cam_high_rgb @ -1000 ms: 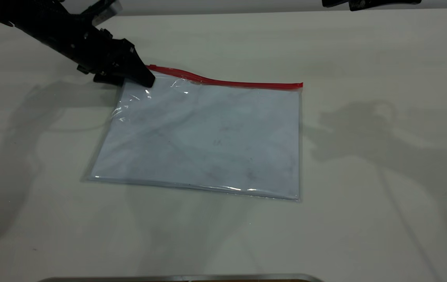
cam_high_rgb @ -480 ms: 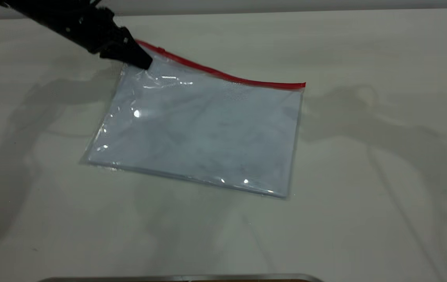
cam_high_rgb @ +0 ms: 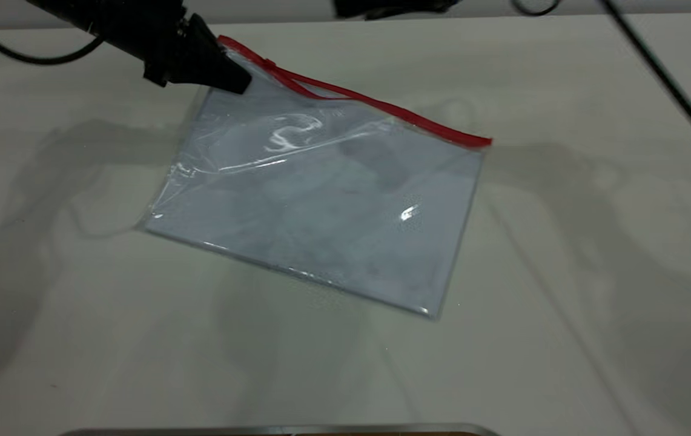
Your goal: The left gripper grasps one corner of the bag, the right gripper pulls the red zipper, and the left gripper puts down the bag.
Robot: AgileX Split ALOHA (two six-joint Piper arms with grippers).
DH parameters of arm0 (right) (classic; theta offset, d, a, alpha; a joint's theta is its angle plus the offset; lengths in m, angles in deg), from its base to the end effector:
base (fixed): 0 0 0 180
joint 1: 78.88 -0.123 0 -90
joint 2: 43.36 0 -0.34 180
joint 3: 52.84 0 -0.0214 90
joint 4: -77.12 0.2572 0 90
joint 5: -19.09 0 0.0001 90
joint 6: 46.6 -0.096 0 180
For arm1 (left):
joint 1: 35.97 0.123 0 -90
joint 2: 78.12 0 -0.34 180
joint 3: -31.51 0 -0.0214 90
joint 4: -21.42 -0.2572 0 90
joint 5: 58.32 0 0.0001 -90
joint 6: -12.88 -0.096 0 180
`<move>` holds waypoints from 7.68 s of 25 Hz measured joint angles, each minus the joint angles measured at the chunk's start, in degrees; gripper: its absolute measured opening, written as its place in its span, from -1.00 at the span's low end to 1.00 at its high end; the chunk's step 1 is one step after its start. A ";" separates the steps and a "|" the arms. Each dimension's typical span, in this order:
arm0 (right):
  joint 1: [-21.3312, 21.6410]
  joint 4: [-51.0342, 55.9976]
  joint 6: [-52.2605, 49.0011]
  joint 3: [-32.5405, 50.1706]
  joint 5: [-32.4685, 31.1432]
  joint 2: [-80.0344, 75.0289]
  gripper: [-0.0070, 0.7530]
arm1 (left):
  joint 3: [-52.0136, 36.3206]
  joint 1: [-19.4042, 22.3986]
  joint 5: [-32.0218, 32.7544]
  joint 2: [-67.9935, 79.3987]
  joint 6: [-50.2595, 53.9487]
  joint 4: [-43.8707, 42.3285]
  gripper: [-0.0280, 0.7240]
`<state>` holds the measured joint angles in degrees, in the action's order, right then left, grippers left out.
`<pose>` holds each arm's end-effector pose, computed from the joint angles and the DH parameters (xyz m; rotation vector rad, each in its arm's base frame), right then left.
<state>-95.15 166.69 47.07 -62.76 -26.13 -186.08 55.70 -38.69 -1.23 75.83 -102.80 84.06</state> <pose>0.4829 0.2120 0.1236 -0.7889 2.1120 1.0192 0.5292 -0.0968 0.0625 1.5100 1.8422 -0.7193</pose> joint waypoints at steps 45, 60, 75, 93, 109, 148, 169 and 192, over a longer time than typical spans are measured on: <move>-3.70 4.08 0.81 -2.22 3.91 -6.39 -0.87 | 0.00 -5.04 -0.68 0.00 -4.62 4.71 -0.77; -2.49 2.97 0.81 -2.94 0.66 -6.11 -0.89 | 0.00 -2.07 5.97 0.06 -0.82 9.78 -0.78; -1.41 -1.10 -0.08 -3.70 2.73 -5.29 -0.89 | -0.11 1.08 9.03 0.66 -2.86 19.97 -0.78; 4.44 -38.26 -18.56 -3.33 1.75 -5.46 -0.89 | -0.11 3.47 8.92 0.74 -3.51 26.65 -0.78; 8.37 -46.63 -25.35 -3.09 -5.06 -5.40 -0.73 | -0.11 3.06 9.06 0.35 0.96 25.70 -0.78; 0.19 -80.22 -83.95 18.81 -25.55 83.27 -0.02 | -0.12 3.18 9.82 -57.07 77.20 -19.93 0.35; 0.19 -90.29 -97.03 60.84 -19.35 116.18 -0.02 | -54.56 3.18 9.82 -103.33 95.98 -46.04 0.35; 8.99 -89.57 -97.03 60.84 -18.73 124.61 -0.02 | -74.59 3.18 7.80 -143.28 105.13 -55.29 0.35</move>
<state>-86.17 77.12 -49.96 -1.93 -44.86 -61.47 -18.89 -35.50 6.57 -67.46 2.32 28.78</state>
